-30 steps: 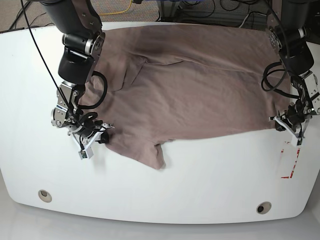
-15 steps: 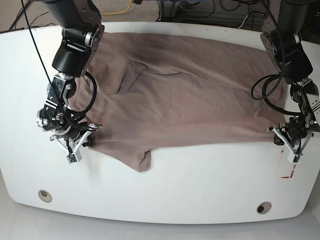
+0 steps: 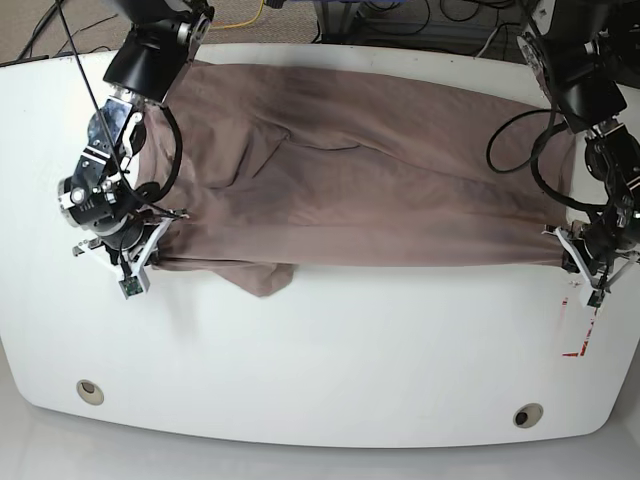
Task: Layout the t-shirt on the table in an organized manner, then fold the t-shirt properly
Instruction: 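Lift the grasped edge with both grippers and fold it over the shirt body, then lay the folded edge down and regrasp the folded strip with both grippers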
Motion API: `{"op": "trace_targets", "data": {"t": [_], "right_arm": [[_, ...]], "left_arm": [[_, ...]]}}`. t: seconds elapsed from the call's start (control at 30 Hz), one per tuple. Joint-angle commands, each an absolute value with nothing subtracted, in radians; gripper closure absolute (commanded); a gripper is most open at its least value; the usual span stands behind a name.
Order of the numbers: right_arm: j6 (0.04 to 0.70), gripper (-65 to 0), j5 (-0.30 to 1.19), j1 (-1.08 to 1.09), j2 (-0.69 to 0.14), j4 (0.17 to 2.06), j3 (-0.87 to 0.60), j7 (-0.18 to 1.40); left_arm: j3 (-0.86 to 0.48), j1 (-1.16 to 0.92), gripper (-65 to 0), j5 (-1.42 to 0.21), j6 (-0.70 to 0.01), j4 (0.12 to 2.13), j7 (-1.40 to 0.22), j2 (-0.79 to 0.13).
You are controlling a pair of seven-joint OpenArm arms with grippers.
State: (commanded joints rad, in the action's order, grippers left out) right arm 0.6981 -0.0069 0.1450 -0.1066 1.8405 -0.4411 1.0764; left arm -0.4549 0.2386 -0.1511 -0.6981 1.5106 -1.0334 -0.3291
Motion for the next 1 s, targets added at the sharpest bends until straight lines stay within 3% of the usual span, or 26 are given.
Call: {"op": "trace_targets", "data": {"t": [0.2, 0.63, 0.73, 0.77, 0.87, 0.93, 1.0], "right_arm": [[0.698, 0.0, -0.007, 0.033, -0.07, 1.977, -0.443, 1.171], [0.698, -0.2, 0.07, -0.151, -0.041, 1.998, -0.486, 1.17], [0.698, -2.1, 0.068, -0.16, -0.039, 1.998, -0.49, 1.17], [0.698, -4.1, 0.067, -0.162, -0.039, 1.998, -0.49, 1.17], [0.698, -18.4, 0.067, -0.165, -0.039, 2.0, -0.492, 1.17], [0.698, -33.0, 0.067, -0.165, -0.041, 2.003, -0.498, 1.17], [0.698, -44.7, 0.074, -0.163, -0.041, 2.005, -0.524, 1.17]], "left_arm": [[-0.456, 0.15, 0.0, -0.151, -0.698, 1.552, -1.033, -0.332], [-0.455, 0.056, -0.1, -0.143, -0.698, 1.552, -1.032, -0.337], [-0.455, 0.056, -6.5, -0.143, -0.698, 1.546, -1.032, -0.337], [-0.455, 0.056, -9.4, -0.143, -0.698, 1.546, -1.032, -0.337], [-0.455, 0.056, -22.6, -0.143, -0.698, 1.549, -1.033, -0.337], [-0.455, 0.056, -32.6, -0.143, -0.698, 1.557, -1.035, -0.337], [-0.455, 0.056, -37.9, -0.143, -0.698, 1.573, -1.035, -0.337]]}}
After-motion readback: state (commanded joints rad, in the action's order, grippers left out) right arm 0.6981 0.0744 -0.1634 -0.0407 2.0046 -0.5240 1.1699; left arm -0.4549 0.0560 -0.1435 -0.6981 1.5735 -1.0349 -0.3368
